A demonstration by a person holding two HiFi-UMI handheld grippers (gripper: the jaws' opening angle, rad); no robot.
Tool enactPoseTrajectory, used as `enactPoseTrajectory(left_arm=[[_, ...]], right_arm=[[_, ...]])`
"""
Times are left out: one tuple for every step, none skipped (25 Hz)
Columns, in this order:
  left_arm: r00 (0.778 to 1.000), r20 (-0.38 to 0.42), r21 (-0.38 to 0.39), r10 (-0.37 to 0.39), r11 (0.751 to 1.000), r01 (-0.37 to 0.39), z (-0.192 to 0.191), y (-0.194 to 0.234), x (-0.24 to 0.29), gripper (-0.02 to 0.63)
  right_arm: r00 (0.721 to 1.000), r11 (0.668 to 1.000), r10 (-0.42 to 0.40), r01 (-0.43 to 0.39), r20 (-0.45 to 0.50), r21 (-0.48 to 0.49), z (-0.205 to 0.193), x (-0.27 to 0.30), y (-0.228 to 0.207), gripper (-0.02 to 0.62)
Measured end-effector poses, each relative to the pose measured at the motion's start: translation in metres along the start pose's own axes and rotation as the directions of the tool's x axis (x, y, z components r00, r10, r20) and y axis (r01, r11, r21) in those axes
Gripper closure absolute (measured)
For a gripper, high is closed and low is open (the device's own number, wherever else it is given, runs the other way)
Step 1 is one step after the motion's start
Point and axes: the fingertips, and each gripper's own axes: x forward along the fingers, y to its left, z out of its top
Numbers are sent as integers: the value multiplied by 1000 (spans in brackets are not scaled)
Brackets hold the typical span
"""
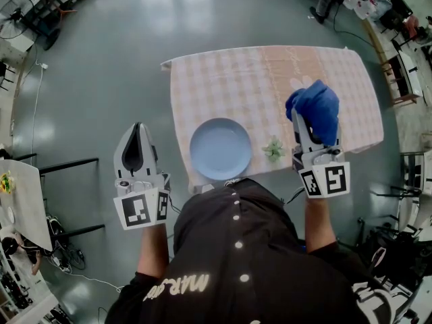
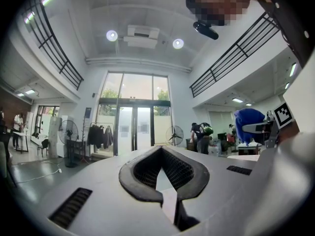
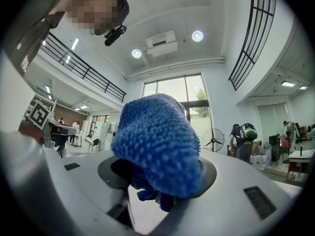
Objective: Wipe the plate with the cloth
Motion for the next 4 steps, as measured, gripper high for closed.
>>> enactPoseTrajectory(left_arm=[[1000, 1, 0, -1, 1000, 1, 0, 0, 0, 589], [1000, 2, 0, -1, 1000, 1, 1, -1, 1, 589], [1000, 4, 0, -2, 1000, 2, 1, -1, 1, 589], [1000, 5, 0, -3, 1000, 3, 1, -2, 1, 589]], right_arm=[[1000, 1000, 1, -1, 1, 0, 1, 0, 0, 397], [1000, 1000, 1, -1, 3, 0, 1, 1, 0, 397], [1000, 1000, 1, -1, 3, 0, 2, 1, 0, 397], [1000, 1000, 2, -2, 4, 0, 2, 1, -1, 397]])
